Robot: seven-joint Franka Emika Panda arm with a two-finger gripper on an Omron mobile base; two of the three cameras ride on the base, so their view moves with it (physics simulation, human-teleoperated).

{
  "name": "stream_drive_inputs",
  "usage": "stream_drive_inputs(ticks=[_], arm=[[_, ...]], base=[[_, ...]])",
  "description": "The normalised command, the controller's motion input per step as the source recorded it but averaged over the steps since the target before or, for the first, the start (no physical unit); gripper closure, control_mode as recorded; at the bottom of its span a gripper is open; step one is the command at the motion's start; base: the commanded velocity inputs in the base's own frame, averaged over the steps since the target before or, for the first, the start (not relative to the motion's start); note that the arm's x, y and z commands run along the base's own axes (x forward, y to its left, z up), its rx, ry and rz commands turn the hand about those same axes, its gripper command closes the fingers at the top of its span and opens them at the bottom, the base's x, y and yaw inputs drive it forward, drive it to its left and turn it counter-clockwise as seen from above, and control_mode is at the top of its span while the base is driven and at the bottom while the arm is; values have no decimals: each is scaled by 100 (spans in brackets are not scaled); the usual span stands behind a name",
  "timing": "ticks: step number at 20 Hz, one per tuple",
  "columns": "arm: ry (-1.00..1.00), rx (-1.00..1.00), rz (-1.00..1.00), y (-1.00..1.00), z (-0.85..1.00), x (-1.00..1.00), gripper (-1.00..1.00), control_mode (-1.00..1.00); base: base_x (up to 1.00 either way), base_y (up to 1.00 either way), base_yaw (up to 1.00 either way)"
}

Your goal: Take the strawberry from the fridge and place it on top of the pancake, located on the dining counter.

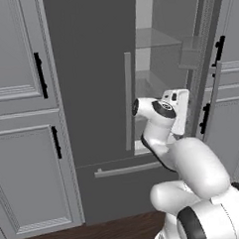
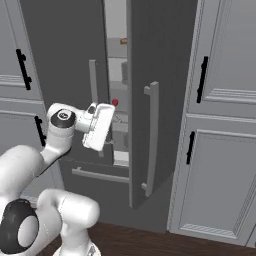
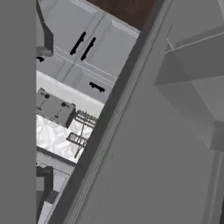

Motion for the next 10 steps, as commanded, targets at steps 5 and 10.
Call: stream_drive_inputs(ticks=[5, 10], arm=[[49, 0, 0, -31, 3, 81, -100, -100], [25, -5, 4, 12, -5, 45, -100, -100]], base=[[0, 0, 0], [0, 0, 0]])
